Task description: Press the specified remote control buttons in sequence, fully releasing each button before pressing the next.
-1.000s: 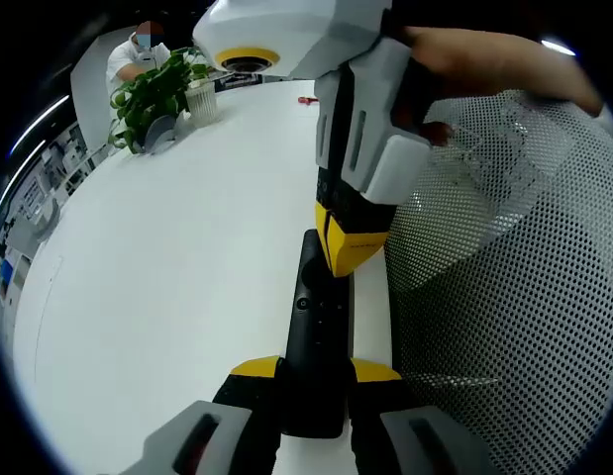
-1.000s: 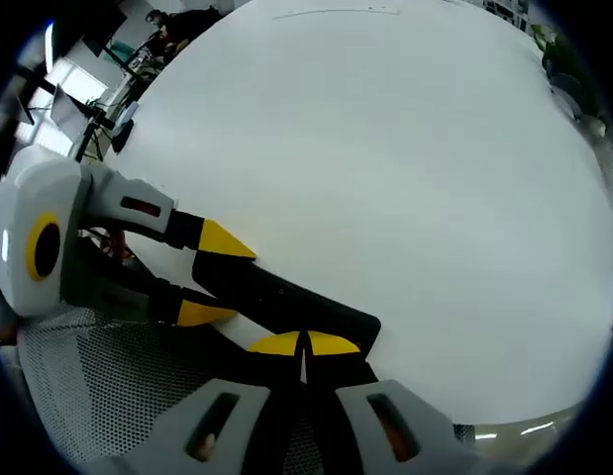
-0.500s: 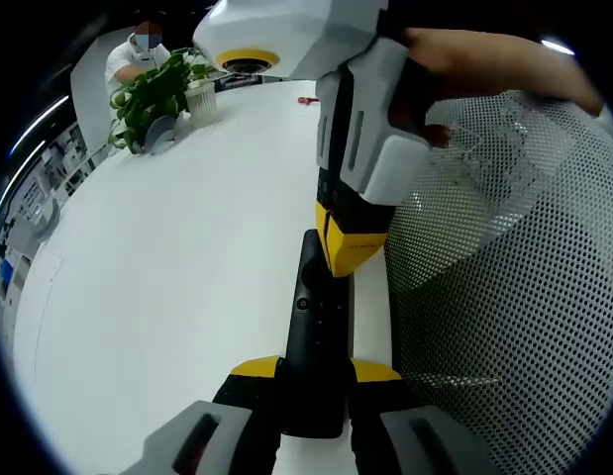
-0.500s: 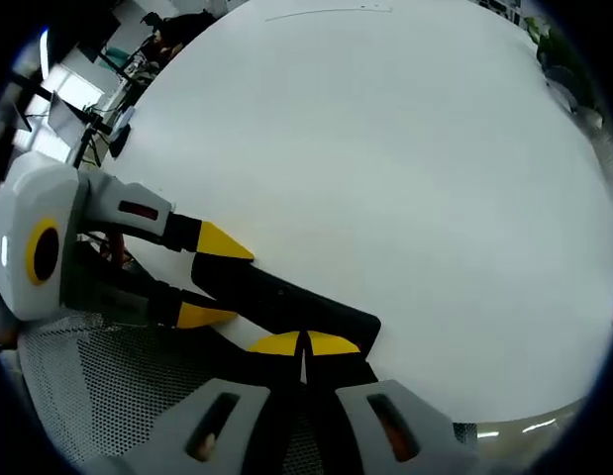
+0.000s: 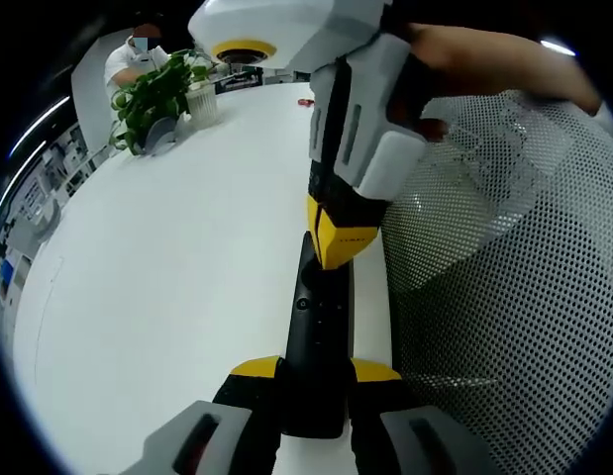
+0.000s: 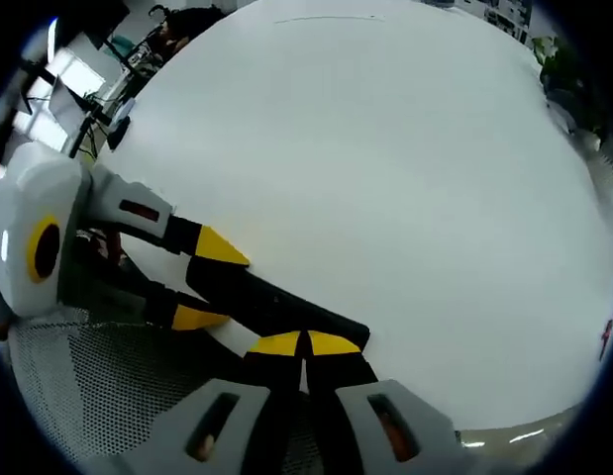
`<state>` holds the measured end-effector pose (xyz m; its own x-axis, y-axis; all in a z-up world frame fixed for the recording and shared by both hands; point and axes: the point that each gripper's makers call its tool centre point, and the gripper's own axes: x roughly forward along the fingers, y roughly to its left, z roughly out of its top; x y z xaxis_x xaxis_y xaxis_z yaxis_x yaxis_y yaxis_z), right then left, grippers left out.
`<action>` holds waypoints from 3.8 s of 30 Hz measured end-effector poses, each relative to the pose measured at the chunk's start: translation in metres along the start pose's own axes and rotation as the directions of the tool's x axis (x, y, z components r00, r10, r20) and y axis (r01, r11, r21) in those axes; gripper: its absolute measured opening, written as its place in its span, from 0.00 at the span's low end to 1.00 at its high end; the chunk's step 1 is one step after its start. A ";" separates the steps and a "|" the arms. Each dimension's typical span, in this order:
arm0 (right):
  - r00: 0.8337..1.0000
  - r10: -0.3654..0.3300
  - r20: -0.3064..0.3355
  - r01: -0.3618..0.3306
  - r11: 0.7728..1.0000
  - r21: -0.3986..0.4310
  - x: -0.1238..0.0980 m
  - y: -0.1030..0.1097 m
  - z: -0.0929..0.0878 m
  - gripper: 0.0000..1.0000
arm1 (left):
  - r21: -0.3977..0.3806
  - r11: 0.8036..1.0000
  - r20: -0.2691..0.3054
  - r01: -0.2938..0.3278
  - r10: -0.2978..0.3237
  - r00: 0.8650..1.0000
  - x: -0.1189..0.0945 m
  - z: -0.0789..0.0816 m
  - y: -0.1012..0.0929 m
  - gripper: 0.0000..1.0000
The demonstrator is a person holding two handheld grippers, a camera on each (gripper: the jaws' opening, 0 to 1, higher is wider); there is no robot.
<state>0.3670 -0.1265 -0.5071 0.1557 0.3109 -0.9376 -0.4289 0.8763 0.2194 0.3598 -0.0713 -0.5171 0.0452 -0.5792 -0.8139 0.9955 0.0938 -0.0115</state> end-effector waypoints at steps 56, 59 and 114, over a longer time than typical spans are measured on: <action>1.000 0.027 -0.010 -0.027 1.000 0.003 0.004 0.006 0.000 0.00 | -0.002 1.000 -0.008 0.000 0.000 1.000 0.000 0.001 0.000 0.24; 0.999 0.028 -0.018 -0.028 1.000 -0.002 0.003 0.007 0.001 0.00 | -0.002 1.000 -0.001 0.002 -0.002 1.000 0.000 0.001 0.000 0.24; 0.900 0.108 -0.422 -0.057 0.990 0.130 0.019 0.020 0.012 0.00 | 0.010 1.000 0.021 0.008 -0.009 1.000 0.001 0.001 0.000 0.24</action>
<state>0.3724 -0.0981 -0.5173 -0.2812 0.2190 -0.9343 -0.3177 0.8975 0.3060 0.3602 -0.0726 -0.5168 0.0383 -0.5966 -0.8016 0.9966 0.0810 -0.0127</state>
